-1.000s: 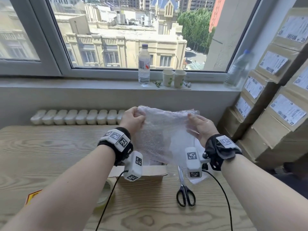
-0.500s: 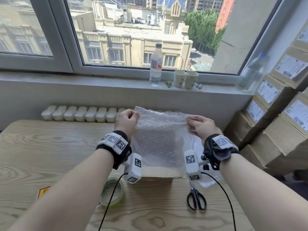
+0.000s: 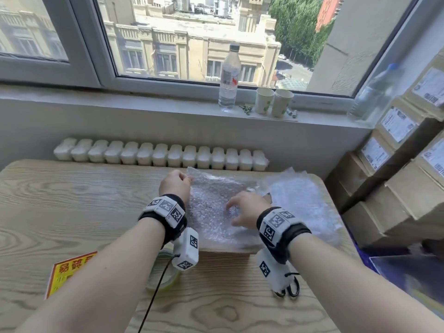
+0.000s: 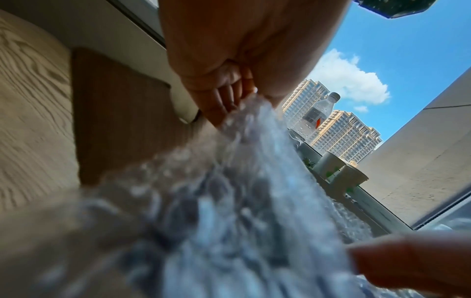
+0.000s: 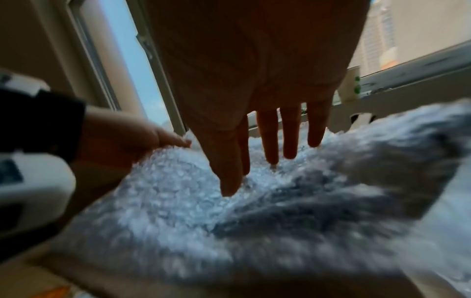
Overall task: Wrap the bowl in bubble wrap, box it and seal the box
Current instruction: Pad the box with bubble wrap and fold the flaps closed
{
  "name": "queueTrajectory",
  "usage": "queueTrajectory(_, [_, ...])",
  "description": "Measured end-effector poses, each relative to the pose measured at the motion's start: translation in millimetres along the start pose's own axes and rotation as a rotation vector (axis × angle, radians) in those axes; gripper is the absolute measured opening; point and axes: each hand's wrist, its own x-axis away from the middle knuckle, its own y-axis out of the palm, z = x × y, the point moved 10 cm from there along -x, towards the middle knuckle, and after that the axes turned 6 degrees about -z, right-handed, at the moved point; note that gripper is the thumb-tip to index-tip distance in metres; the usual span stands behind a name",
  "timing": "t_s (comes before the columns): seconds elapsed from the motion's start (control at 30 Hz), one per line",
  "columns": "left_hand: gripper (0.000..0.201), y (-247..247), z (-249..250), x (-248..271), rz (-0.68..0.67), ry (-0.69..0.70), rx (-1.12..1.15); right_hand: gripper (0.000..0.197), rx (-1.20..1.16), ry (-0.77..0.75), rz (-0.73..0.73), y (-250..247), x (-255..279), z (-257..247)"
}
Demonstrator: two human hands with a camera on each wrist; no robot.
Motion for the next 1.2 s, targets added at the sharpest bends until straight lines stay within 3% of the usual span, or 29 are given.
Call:
queueTrajectory(0.07, [0.016, -7.1, 6.3, 0.2, 0.052, 0.066, -0.039, 0.047, 0.063, 0.005, -0.034, 10.2, -7.4, 1.9])
queueTrajectory(0.17, [0.010, -10.3, 45.4, 13.6, 0.106, 0.407, -0.184, 0.058, 0.028, -0.013, -0.038, 11.8, -11.2, 4.5])
queueTrajectory(0.23, [0.009, 12.4, 60.7, 21.6, -0.058, 0.550, -0.293, 0.062, 0.029, -0.013, -0.053, 10.3, -11.5, 4.6])
queueTrajectory(0.33, [0.023, 60.8, 43.8, 28.3, -0.437, 0.496, -0.585, 0.065, 0.078, -0.016, -0.102, 15.4, -12.2, 4.8])
queueTrajectory(0.4, [0.051, 78.4, 28.1, 30.3, -0.531, 0.480, -0.752, 0.065, 0.091, -0.010, -0.100, 20.2, -12.8, 7.4])
queueTrajectory(0.5, [0.070, 90.9, 16.9, 30.2, -0.547, 0.489, -0.825, 0.055, 0.122, 0.007, -0.101, 28.6, -17.1, 11.5])
queueTrajectory(0.83, [0.051, 122.6, 1.9, 28.7, -0.645, 0.528, -1.094, 0.044, 0.219, -0.003, -0.279, 65.7, -46.4, 11.2])
queueTrajectory(1.07, [0.054, 142.5, -15.0, 20.8, -0.670, 0.501, -1.176, 0.035, 0.212, 0.003, -0.282, 86.2, -59.7, 16.2])
queueTrajectory(1.2, [0.054, 152.0, -18.8, 16.9, -0.658, 0.527, -1.157, 0.040, 0.130, 0.032, -0.285, 93.5, -67.3, 20.9])
